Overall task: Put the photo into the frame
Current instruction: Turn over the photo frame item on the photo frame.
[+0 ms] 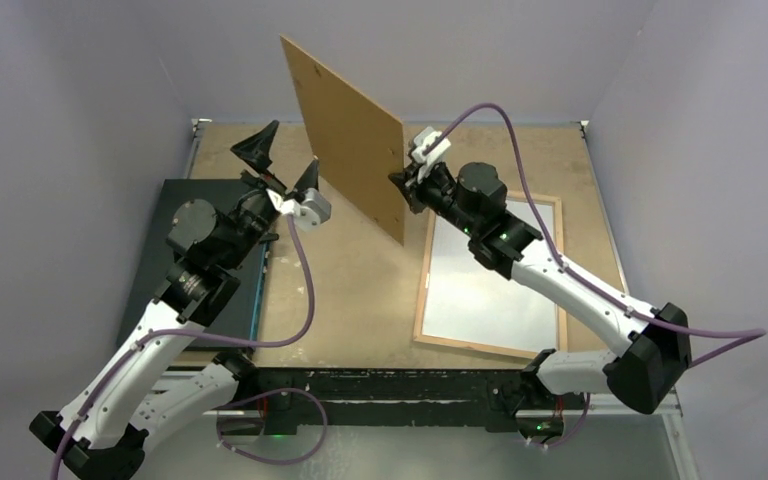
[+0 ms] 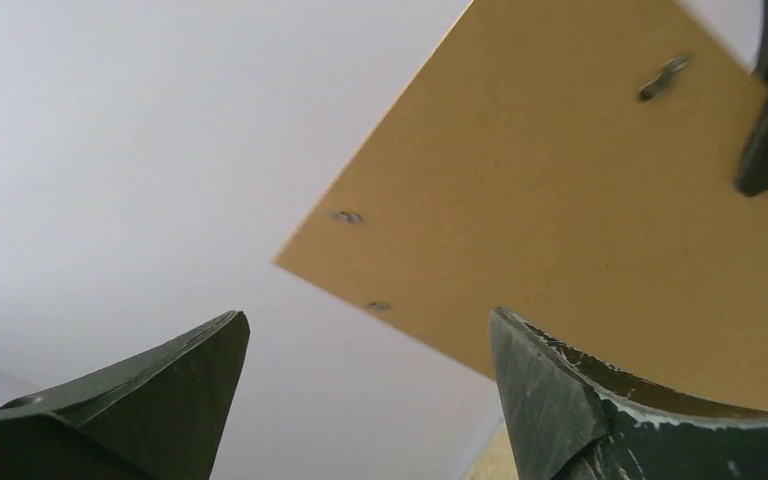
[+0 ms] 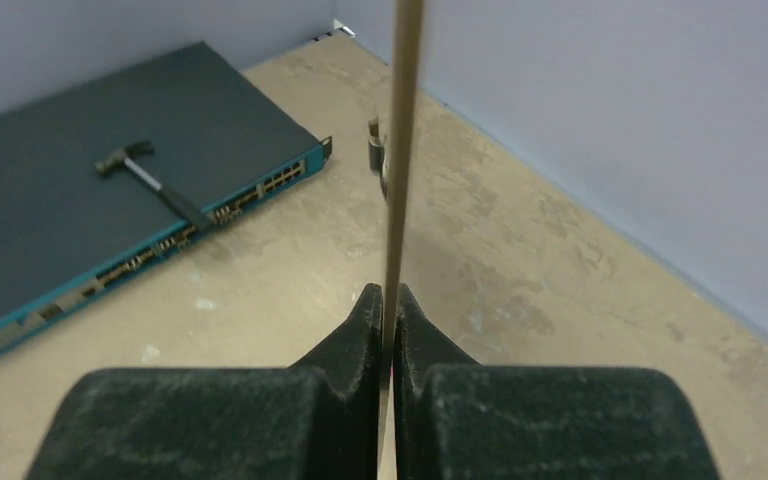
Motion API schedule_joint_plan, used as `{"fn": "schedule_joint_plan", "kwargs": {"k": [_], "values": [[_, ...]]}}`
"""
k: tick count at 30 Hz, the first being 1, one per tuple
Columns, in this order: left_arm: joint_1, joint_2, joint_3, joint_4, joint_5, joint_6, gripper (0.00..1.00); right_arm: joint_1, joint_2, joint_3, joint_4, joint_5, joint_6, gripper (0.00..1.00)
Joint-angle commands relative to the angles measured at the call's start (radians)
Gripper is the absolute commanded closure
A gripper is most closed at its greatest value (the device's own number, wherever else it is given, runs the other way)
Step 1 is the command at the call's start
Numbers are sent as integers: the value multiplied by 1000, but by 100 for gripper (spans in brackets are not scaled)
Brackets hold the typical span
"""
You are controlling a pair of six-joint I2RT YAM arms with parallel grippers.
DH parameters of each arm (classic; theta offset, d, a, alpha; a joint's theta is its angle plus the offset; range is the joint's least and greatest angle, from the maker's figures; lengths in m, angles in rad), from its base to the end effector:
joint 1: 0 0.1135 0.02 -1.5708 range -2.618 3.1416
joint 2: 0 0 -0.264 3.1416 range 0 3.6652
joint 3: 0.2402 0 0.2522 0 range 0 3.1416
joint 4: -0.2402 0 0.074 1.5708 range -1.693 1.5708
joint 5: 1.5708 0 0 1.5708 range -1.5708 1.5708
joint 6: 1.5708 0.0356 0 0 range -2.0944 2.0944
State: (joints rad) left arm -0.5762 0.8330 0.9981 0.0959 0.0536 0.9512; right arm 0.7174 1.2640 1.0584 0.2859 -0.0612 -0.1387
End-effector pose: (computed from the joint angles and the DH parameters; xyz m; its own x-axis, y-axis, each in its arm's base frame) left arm 0.1499 -0.0997 0.4366 0.6039 0.5771 -0.5498 0.1650 0.5843 0.7946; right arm 0.2258 0.1999 0.3827 0.1569 -0.0462 -0.9865 -0.6870 0.7125 -0.1427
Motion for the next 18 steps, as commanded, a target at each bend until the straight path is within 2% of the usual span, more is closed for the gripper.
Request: {"fn": "schedule_joint_plan", "kwargs": {"k": [1,7,13,15,18], "values": [[0,-5,63,-67,-51,-197,11,-50,7,147,-66,64,236,100],[-1,1,31,-182,-100,-280,9,-195,-57,105,-9,-105,419,100],[28,26,1,-250,-90,-357,18,-237,-85,118,-36,-140,461,100],[76,70,6,-304,-46,-404,18,-263,-101,116,-28,-146,518,100],[193,170,43,-411,120,-477,17,-349,-107,138,-46,-205,646,100]]}}
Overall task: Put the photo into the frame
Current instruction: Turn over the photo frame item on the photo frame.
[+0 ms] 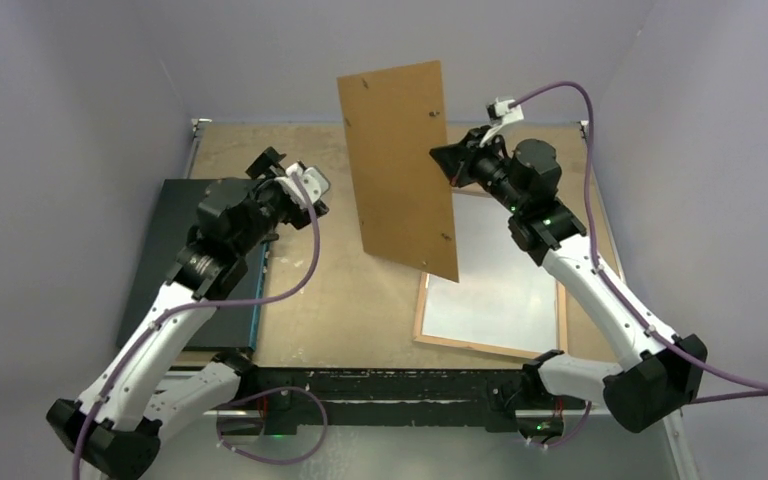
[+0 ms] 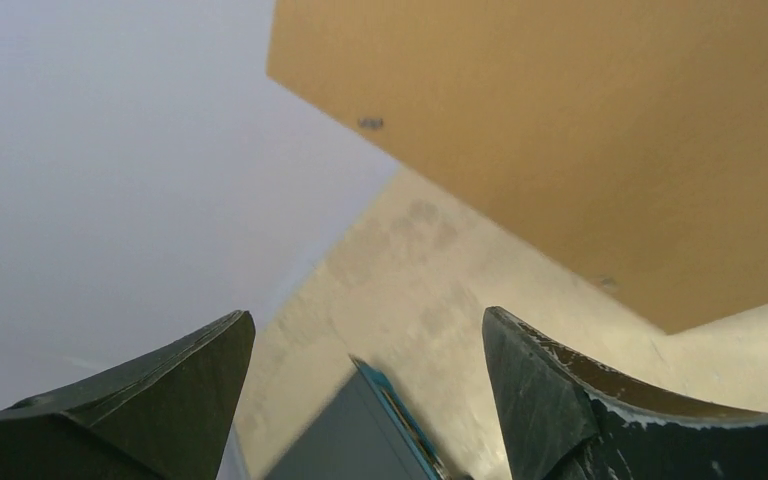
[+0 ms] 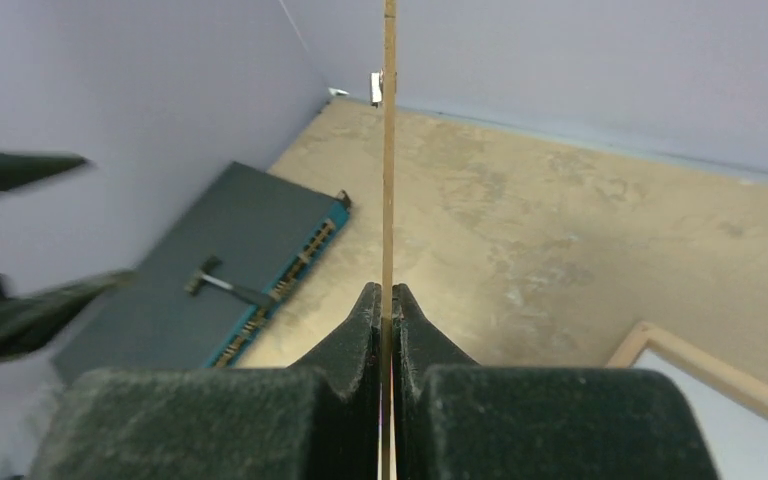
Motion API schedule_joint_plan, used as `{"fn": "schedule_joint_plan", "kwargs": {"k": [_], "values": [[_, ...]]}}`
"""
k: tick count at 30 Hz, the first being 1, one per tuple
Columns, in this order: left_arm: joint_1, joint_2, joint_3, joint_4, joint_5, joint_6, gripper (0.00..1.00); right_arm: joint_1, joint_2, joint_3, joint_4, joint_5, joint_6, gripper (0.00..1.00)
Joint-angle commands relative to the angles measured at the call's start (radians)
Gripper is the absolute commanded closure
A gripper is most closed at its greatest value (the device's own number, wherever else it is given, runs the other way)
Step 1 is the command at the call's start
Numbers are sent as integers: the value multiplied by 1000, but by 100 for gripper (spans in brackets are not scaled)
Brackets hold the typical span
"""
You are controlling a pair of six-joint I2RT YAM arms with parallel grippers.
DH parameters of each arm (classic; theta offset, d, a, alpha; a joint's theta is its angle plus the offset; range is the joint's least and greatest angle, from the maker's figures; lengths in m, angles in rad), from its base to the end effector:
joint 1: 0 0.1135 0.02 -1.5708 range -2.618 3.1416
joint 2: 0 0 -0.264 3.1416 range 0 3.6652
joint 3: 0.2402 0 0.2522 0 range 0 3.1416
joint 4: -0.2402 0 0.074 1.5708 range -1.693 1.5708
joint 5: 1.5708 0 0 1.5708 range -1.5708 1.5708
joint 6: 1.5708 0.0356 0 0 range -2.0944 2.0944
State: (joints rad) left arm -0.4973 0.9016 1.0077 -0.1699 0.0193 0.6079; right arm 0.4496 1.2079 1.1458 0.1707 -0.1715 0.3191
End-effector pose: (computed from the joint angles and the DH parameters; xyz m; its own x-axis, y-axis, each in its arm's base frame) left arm 0.1779 -0.0974 0.3992 0.2361 0.5216 -0.8199 0.4374 0.6964 0.5690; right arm 0.2522 0.1284 0.4168 -0.0896 0.3000 -0.9497 -0.5823 0.7578 0.2943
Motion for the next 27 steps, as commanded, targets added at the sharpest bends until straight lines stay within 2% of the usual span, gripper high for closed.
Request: {"fn": "schedule_joint_plan", "kwargs": {"k": [1,5,7,9,14,21,27], "values": [[145,142,50,-171,184,-158,16,-114,-49,60,58,-121,230,100],[197,277,128,-248,206,-205,17,-250,-8,122,-65,-213,383,100],[201,312,135,-248,224,-208,18,-332,26,145,-136,-321,438,100],[201,332,128,-234,252,-205,19,-405,35,131,-162,-422,474,100],[200,382,92,-205,346,-187,23,-592,-45,34,-194,-503,523,100],[139,544,125,-175,406,-249,23,-759,-127,-36,-252,-533,497,100],[64,669,145,-100,412,-274,23,-810,-123,1,-392,-522,347,100]]}}
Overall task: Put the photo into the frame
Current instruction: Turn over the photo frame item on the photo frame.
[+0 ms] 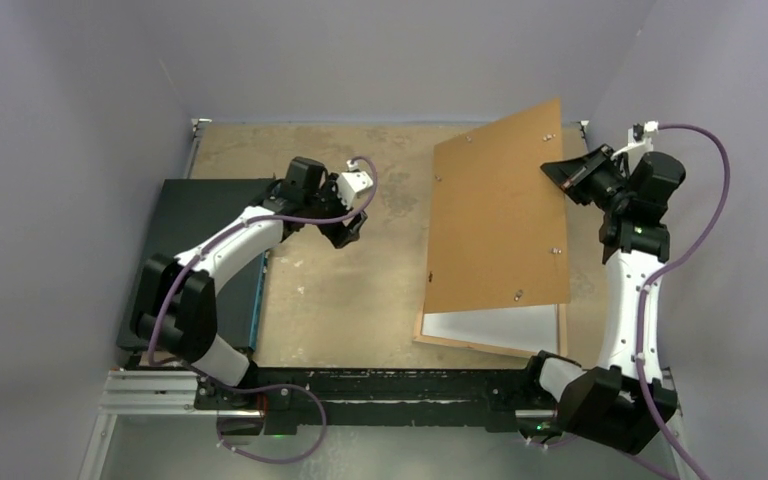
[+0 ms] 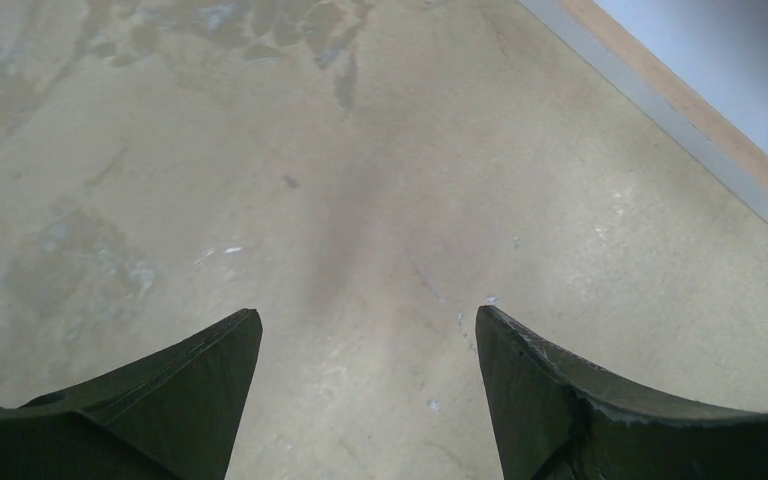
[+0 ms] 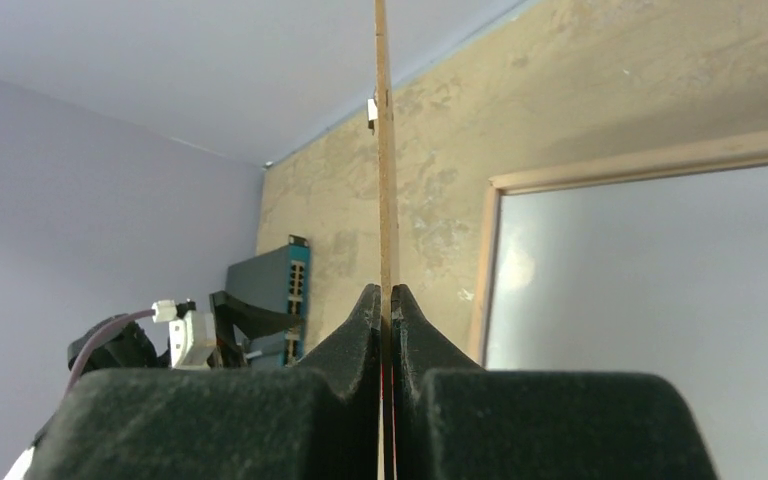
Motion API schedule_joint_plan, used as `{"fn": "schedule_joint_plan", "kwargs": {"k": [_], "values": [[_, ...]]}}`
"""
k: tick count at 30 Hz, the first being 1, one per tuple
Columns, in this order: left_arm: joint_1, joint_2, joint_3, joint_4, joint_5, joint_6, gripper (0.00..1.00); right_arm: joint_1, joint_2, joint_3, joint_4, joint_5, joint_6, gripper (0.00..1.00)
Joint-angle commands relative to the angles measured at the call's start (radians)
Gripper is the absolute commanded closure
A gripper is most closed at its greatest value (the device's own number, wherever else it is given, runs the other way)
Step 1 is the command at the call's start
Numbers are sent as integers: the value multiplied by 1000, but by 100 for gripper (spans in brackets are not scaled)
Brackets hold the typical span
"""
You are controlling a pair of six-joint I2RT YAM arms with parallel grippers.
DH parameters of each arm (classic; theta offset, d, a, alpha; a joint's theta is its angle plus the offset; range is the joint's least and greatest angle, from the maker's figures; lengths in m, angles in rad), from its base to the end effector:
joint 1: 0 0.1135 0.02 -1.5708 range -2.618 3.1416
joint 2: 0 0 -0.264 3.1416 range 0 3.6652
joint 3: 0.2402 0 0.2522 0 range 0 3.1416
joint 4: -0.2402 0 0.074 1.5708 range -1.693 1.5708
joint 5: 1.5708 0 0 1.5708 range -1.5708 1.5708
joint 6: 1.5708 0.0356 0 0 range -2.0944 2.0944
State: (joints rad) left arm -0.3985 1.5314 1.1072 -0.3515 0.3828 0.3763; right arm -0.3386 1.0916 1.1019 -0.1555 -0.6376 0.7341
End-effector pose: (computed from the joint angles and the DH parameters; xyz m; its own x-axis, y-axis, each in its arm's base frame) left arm 0.3026 -0.1418 0.2562 -0.3776 0.5288 -0.7601 0.8005 0.5990 0.0191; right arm 0.2373 -0.0611 0.3954 -0.2947 0.6745 -0.6769 -0.1229 0.6757 0.7268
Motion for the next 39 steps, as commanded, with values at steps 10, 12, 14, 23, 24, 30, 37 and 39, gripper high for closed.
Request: {"fn": "schedule_joint_plan", "kwargs": {"k": [10,12,14,23,24,30,37,39], "values": [[-63,97,36,129,68,-33,28,-50,-18,-23,-123,7,-147,100],[-64,82,25,129,58,-25,29,-50,-20,-56,-96,10,-128,100],[-63,70,17,119,52,-19,30,-50,-24,-95,-39,-2,-100,100],[-62,34,7,85,42,-31,35,-50,-6,-179,22,11,-111,100],[-62,27,9,87,43,-32,36,-51,-5,-185,29,12,-113,100],[-62,3,9,77,29,-22,36,-51,-1,-223,80,12,-100,100],[-62,-8,-22,71,22,-15,36,-50,2,-239,130,18,-85,100],[-62,-11,-30,70,25,-13,36,-50,4,-247,150,17,-79,100]]}}
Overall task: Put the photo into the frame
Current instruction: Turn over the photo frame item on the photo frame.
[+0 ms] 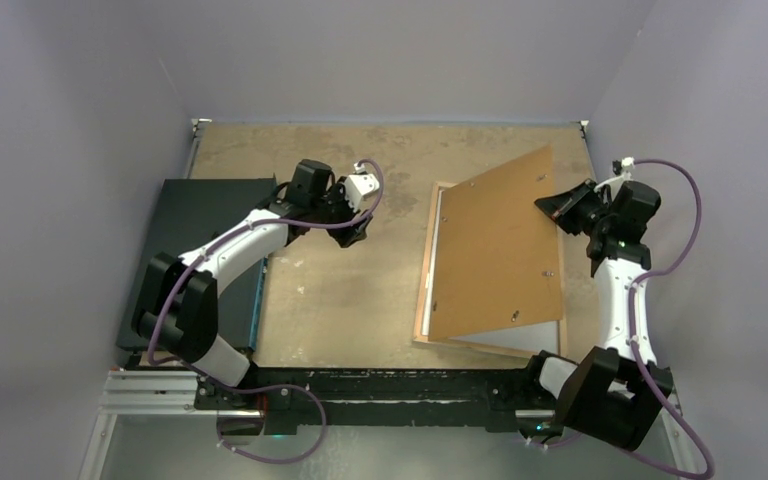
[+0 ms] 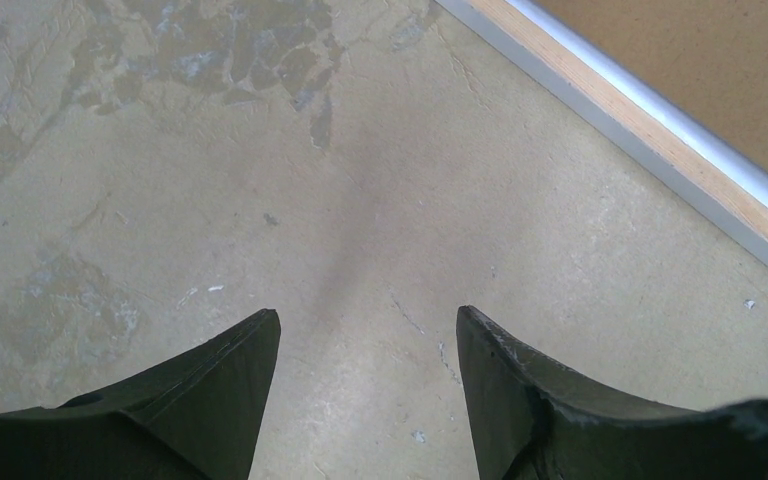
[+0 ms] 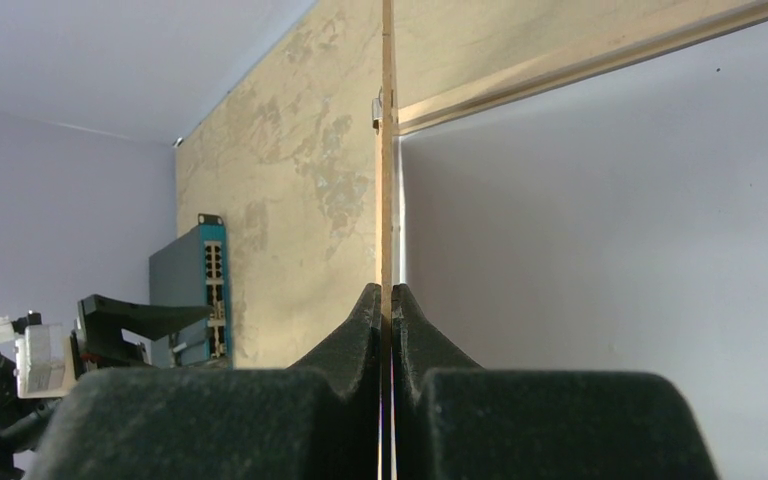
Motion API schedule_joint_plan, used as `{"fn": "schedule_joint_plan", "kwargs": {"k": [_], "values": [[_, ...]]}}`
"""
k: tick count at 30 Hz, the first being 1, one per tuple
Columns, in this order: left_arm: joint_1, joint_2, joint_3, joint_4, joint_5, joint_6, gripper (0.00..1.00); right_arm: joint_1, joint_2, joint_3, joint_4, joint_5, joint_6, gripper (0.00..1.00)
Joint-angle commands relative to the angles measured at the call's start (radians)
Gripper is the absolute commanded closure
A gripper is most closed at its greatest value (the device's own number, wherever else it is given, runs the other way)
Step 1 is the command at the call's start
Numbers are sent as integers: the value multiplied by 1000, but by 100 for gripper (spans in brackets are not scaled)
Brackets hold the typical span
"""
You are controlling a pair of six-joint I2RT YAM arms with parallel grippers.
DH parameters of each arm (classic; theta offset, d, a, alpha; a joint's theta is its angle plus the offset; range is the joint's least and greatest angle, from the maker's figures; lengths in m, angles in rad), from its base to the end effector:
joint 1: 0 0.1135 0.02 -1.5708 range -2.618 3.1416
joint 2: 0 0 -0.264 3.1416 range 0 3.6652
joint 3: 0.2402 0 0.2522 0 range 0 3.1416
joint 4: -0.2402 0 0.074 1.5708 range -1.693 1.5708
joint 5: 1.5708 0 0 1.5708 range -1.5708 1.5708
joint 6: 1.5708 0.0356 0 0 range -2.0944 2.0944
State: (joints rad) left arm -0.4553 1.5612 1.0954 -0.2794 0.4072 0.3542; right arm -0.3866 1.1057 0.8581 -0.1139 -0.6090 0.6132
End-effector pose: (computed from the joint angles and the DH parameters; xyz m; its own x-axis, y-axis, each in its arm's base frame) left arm 0.3007 -0.1629 0.2487 -0.3405 0.5213 -0.7825 0.8351 0.5500 0.0030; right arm 0.2395 -0.0755 0.3111 -0.3751 0.6624 -0.6485 0.0361 0.7095 0.7038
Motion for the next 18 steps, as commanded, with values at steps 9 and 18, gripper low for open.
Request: {"fn": "schedule_joint_plan", "kwargs": {"k": [9,18], "values": [[-5,-38,-25,-20,6,11,37,-2,17,-25,162,-29,56,100],[-5,-40,-30,-32,35,3,39,-2,23,-69,233,-31,89,100]]}}
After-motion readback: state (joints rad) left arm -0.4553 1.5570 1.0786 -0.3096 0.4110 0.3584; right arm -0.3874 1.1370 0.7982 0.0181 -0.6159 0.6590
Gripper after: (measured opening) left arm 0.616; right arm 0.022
